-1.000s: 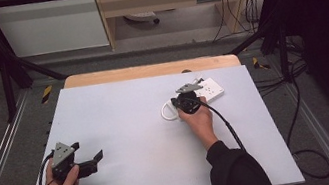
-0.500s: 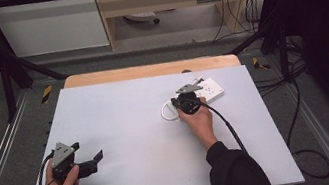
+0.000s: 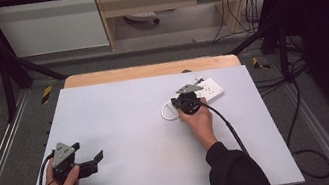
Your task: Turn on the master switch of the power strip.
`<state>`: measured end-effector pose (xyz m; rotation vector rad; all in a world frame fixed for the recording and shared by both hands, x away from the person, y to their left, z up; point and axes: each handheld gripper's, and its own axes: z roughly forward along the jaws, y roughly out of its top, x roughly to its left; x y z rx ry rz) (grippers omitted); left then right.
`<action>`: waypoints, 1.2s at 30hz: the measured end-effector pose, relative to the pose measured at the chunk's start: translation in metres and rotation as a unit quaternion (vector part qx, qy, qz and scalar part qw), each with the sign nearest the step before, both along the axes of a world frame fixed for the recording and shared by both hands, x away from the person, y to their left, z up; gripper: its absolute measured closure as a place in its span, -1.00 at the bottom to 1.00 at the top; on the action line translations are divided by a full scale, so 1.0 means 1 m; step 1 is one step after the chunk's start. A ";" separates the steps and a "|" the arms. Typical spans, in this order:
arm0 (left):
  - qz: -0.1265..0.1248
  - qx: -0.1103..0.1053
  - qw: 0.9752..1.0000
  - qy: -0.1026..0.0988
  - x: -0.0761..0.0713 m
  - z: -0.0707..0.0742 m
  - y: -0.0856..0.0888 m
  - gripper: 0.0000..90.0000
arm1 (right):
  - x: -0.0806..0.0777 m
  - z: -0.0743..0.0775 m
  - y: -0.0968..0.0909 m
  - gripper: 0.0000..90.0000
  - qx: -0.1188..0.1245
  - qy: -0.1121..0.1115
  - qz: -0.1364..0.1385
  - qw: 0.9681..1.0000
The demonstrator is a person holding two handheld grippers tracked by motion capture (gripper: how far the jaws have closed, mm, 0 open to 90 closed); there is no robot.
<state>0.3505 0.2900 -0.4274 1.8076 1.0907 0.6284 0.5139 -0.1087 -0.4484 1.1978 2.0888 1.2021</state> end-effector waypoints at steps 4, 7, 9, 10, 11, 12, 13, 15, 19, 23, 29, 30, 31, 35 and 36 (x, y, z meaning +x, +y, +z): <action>0.000 0.001 1.000 0.000 0.000 0.000 0.000 -0.85 | 0.000 0.000 0.000 1.00 0.001 0.001 -0.002 1.000; 0.000 0.001 1.000 0.000 0.000 0.000 0.000 -0.85 | 0.000 0.000 0.000 1.00 0.001 0.001 -0.001 1.000; 0.000 0.001 1.000 0.001 0.000 0.000 0.000 -0.85 | 0.000 0.000 0.000 1.00 0.001 -0.001 -0.002 1.000; 0.000 0.002 1.000 0.001 0.000 0.000 0.000 -0.85 | 0.000 0.000 0.000 1.00 0.001 -0.001 -0.002 1.000; 0.000 0.003 1.000 0.001 0.000 0.000 0.000 -0.85 | -0.001 0.000 0.000 1.00 0.001 -0.001 -0.002 1.000; 0.000 0.003 1.000 0.001 0.000 0.000 0.000 -0.85 | 0.000 -0.001 0.000 1.00 0.000 -0.002 -0.002 1.000; 0.000 0.003 1.000 0.001 0.000 0.000 0.000 -0.85 | -0.001 -0.001 0.000 1.00 0.001 -0.001 -0.002 1.000; 0.000 0.004 1.000 0.001 0.000 0.000 0.000 -0.85 | -0.001 -0.001 0.000 1.00 0.002 -0.002 -0.002 1.000; -0.002 0.004 1.000 0.003 0.000 -0.001 0.000 -0.85 | -0.002 -0.002 0.000 1.00 0.003 -0.003 -0.003 1.000; -0.002 0.003 1.000 0.004 0.000 -0.001 0.000 -0.85 | -0.001 -0.002 0.000 1.00 0.003 -0.004 -0.002 1.000; -0.002 0.004 1.000 0.005 0.000 -0.001 0.000 -0.85 | -0.001 -0.002 -0.001 1.00 0.004 -0.003 -0.003 1.000; -0.002 0.004 1.000 0.005 0.000 -0.001 -0.001 -0.85 | -0.001 -0.002 -0.001 1.00 0.004 -0.003 -0.003 1.000; -0.002 0.004 1.000 0.005 0.000 -0.001 -0.001 -0.85 | -0.001 -0.002 -0.001 1.00 0.005 -0.002 -0.004 1.000; -0.002 0.005 1.000 0.005 0.000 -0.001 0.000 -0.85 | -0.001 -0.002 0.000 1.00 0.005 -0.001 -0.005 1.000; -0.002 0.005 1.000 0.005 0.000 -0.001 0.000 -0.85 | -0.001 -0.002 0.000 1.00 0.005 -0.001 -0.004 1.000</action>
